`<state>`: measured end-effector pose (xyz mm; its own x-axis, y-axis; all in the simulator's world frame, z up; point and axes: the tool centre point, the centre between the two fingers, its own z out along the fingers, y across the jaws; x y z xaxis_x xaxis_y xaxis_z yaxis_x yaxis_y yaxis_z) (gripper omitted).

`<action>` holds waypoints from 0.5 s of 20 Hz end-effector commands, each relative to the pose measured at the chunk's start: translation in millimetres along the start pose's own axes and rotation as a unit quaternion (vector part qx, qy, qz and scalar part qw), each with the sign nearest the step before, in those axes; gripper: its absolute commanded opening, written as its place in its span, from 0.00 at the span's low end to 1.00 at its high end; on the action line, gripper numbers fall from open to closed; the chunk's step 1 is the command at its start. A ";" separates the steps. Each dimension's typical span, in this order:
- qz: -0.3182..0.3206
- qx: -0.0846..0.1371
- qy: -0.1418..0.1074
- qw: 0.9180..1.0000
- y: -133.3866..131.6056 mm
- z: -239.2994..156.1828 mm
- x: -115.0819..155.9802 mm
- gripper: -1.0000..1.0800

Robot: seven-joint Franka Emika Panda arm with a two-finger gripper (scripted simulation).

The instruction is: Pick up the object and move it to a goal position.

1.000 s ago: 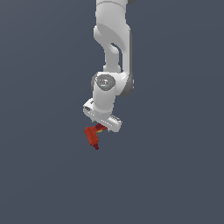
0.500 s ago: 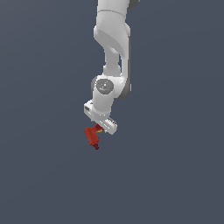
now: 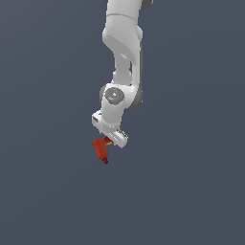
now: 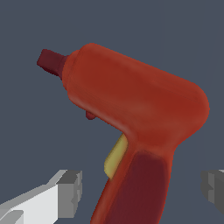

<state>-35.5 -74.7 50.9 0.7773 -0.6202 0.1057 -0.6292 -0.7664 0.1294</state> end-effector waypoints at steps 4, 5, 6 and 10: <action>0.001 0.000 0.000 1.000 0.7 18.6 -0.7 1.00; 0.002 0.000 0.000 1.000 1.0 21.4 -0.7 1.00; 0.002 0.000 0.000 1.000 1.0 23.6 -0.9 1.00; 0.002 0.000 0.000 1.000 1.2 26.4 -1.0 0.00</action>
<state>-37.2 -79.2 25.8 0.7751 -0.6230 0.1053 -0.6319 -0.7640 0.1304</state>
